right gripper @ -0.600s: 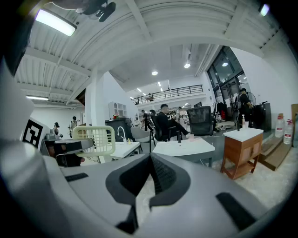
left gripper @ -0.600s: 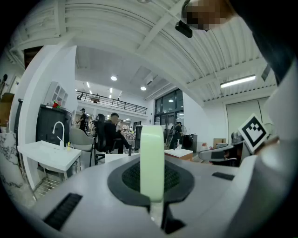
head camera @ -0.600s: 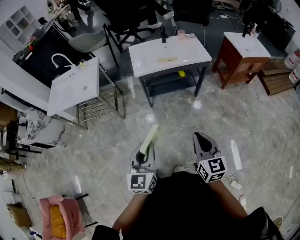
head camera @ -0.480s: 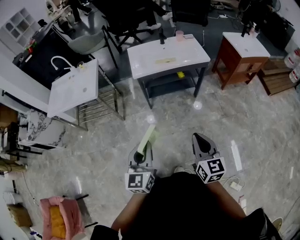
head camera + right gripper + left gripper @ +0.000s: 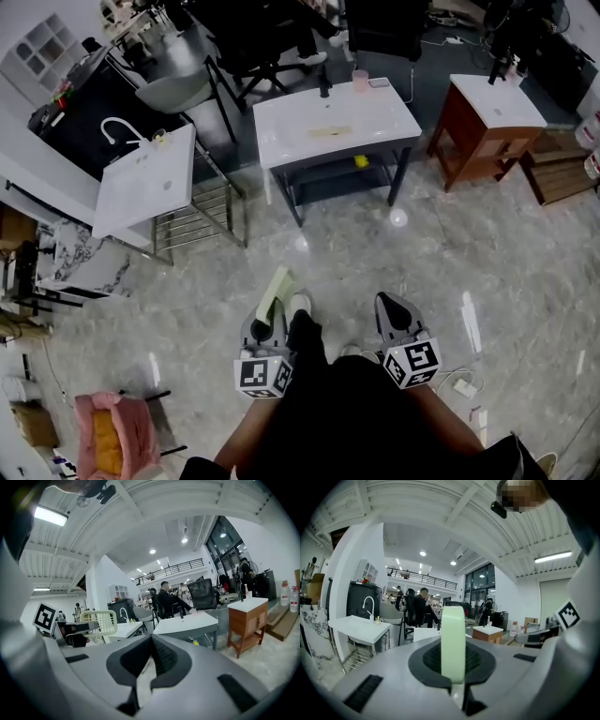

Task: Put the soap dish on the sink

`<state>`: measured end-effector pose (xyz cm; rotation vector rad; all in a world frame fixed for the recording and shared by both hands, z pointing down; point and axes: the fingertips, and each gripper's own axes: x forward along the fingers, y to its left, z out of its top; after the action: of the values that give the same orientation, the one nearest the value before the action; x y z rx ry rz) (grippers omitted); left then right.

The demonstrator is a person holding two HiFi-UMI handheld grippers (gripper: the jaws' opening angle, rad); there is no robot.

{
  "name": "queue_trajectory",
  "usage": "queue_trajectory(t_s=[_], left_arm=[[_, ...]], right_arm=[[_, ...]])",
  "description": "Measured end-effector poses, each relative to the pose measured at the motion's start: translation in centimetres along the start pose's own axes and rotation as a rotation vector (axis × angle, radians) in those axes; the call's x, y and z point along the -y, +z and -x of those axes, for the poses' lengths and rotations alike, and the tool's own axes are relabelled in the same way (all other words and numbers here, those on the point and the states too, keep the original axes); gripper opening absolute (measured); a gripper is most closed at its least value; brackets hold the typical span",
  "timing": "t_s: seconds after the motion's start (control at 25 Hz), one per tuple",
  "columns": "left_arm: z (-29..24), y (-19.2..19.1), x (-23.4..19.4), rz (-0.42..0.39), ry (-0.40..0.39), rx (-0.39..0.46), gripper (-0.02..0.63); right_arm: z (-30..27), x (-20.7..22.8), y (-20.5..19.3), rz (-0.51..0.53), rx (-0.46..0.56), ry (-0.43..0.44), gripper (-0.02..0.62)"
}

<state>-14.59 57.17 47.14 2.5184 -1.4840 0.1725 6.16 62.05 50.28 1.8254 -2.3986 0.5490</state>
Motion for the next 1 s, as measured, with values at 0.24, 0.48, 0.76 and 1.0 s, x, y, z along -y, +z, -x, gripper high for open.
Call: queue_trajectory(t_s=[0.24, 0.48, 0.76, 1.0], left_arm=[[-4.1, 0.0, -1.0, 0.017, -0.021, 0.007, 0.020], [-10.0, 0.0, -3.5, 0.040, -0.044, 0.003, 0.020], [-18.5, 1.9, -7.3, 0.116, -0.089, -0.009, 0.020], [-24.3, 5.0, -12.4, 0.135, -0.089, 0.005, 0.020]], right_arm=[[-2.6, 1.5, 0.9, 0.039, -0.016, -0.015, -0.002], [-6.7, 4.1, 1.5, 0.061, -0.069, -0.062, -0.002], [-16.1, 7.1, 5.6, 0.078, -0.110, -0.080, -0.002], [-25.4, 7.2, 9.2, 0.085, -0.125, -0.061, -0.002]])
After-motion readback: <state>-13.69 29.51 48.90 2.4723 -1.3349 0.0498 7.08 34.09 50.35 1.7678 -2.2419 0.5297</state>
